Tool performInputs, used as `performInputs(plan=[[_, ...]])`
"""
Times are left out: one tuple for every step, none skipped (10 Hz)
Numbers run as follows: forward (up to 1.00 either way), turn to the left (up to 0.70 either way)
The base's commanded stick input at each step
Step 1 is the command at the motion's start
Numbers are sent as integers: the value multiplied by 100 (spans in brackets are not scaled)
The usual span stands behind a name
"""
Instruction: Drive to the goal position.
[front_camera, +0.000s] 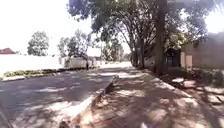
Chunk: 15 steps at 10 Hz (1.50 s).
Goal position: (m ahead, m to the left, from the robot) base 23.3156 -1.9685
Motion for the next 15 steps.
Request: performInputs(plan=[[70,-35],[70,-35],[70,-35],[70,-35],[70,-35],[70,-35],[70,-35],[70,-35],[70,-35],[70,-35],[70,-35],[70,-35],[70,-35],[70,0],[70,0]])
